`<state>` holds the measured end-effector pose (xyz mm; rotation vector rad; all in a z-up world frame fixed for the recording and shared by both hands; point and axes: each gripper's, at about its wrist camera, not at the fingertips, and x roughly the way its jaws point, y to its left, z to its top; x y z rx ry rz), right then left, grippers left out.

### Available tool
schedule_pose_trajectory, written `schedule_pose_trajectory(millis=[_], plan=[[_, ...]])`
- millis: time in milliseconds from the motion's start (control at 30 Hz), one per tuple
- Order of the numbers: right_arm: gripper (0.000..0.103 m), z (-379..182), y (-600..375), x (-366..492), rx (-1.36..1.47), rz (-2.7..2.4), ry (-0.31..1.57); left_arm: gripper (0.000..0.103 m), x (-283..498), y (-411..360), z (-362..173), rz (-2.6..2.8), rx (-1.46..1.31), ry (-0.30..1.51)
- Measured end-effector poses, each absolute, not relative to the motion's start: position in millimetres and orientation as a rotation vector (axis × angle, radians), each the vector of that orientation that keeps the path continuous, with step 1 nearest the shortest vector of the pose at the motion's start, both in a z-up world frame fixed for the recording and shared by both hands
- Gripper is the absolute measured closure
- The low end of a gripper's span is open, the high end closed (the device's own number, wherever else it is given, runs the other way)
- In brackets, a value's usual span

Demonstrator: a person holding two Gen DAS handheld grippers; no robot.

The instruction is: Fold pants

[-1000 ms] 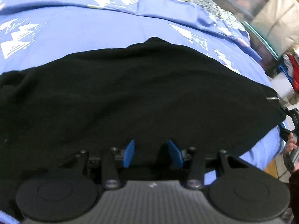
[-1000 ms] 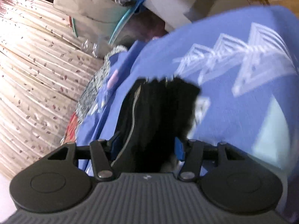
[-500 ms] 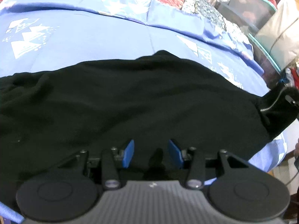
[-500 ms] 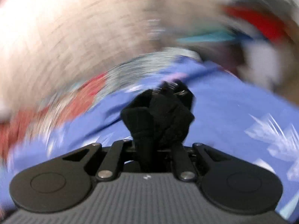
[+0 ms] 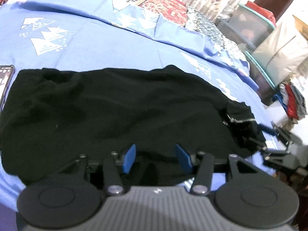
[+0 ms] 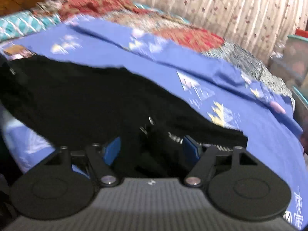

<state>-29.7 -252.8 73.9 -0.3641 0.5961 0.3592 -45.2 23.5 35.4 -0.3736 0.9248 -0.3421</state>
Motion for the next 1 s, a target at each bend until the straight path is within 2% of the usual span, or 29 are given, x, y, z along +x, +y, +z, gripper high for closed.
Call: schedule_pose_trajectory(millis=[67,133,200,267,300,400,433,533,633,700,933,1000], plan=[[0.031,88,-260,-29,-0.297,0.377,0.577,0.055,-52,23,35,-0.367,-0.369,0.924],[0.039,99,-278,-31,-0.116,0.386,0.560,0.055,-59,20,36,-0.395,-0.353,0.917],[0.064,99,-296,-19,0.073,0.357,0.553,0.055,-66,18,40,-0.413,-0.334,0.902],[0.081,86,-315,-4,0.263,0.283,0.590,0.054,-73,20,43,-0.425,-0.326,0.886],[0.085,72,-323,6,0.349,0.224,0.636,0.054,-76,22,44,-0.429,-0.327,0.880],[0.086,23,-311,24,0.325,0.177,0.832,0.054,-83,32,45,-0.416,-0.344,0.871],[0.086,19,-304,18,0.292,0.176,0.788,0.054,-87,38,46,-0.404,-0.351,0.867],[0.086,43,-296,20,0.255,0.143,0.795,0.050,-100,60,47,-0.363,-0.392,0.840],[0.084,73,-290,5,0.251,0.163,0.663,0.042,-118,89,47,-0.300,-0.435,0.806],[0.084,83,-280,1,0.262,0.211,0.639,0.035,-124,107,45,-0.239,-0.457,0.796],[0.084,67,-189,24,0.298,0.501,0.778,0.025,-113,157,21,-0.118,-0.663,0.795],[0.087,61,-156,23,0.292,0.585,0.826,0.018,-104,161,11,-0.115,-0.716,0.810]])
